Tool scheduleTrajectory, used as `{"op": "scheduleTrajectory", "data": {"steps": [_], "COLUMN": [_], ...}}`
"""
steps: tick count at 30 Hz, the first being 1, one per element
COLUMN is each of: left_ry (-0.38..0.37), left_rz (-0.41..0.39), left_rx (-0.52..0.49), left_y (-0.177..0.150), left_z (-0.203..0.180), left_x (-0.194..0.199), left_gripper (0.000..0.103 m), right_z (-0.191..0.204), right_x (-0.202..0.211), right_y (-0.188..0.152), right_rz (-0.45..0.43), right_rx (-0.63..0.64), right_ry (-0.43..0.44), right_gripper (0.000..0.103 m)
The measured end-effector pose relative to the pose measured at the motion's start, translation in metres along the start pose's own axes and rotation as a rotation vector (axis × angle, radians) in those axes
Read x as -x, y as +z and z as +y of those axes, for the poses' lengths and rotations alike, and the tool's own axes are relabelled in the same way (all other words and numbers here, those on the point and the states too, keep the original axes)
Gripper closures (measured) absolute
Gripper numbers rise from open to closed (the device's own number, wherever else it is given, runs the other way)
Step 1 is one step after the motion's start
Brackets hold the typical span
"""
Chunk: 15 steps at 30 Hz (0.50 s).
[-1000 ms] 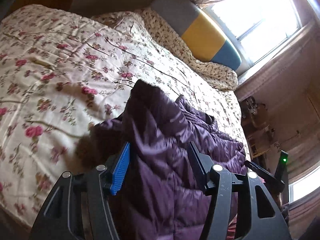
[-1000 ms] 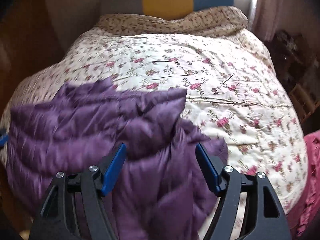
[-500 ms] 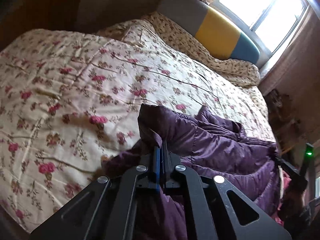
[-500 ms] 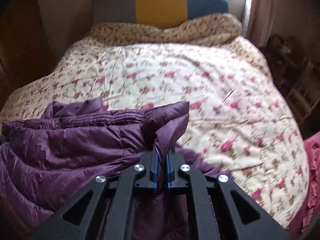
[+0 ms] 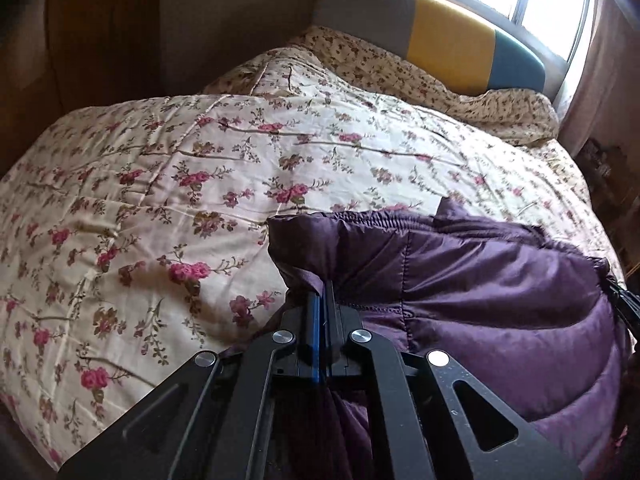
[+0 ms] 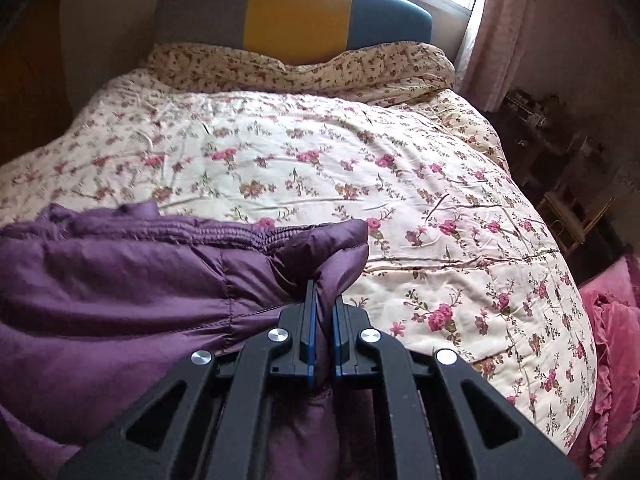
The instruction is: Fold large clothes
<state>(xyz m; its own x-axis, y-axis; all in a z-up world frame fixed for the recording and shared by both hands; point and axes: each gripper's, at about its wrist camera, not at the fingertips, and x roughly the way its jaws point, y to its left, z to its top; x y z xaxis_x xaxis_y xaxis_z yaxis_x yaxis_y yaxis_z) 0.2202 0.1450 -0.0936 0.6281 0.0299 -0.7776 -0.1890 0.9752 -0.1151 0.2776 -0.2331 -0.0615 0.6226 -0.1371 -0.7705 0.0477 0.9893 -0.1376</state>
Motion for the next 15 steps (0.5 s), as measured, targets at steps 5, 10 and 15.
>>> {"op": "scheduleTrajectory", "data": {"steps": [5, 10, 15], "left_ry": [0.020, 0.046, 0.042], "left_rz": [-0.005, -0.026, -0.044], "left_rx": [-0.016, -0.039, -0.028], "left_y": [-0.010, -0.016, -0.018], "left_z": [-0.003, -0.011, -0.010], "left_x": [-0.015, -0.021, -0.026], "left_gripper": [0.102, 0.102, 0.102], "right_z": [0.006, 0.018, 0.024], "right_x": [-0.020, -0.033, -0.044], "right_y": [-0.007, -0.014, -0.017], "right_rz": [0.036, 0.046, 0.049], "right_rx": [0.021, 0.079, 0.109], "right_ry": [-0.020, -0.073, -0.103], "right_gripper": [0.097, 0.097, 0.095]}}
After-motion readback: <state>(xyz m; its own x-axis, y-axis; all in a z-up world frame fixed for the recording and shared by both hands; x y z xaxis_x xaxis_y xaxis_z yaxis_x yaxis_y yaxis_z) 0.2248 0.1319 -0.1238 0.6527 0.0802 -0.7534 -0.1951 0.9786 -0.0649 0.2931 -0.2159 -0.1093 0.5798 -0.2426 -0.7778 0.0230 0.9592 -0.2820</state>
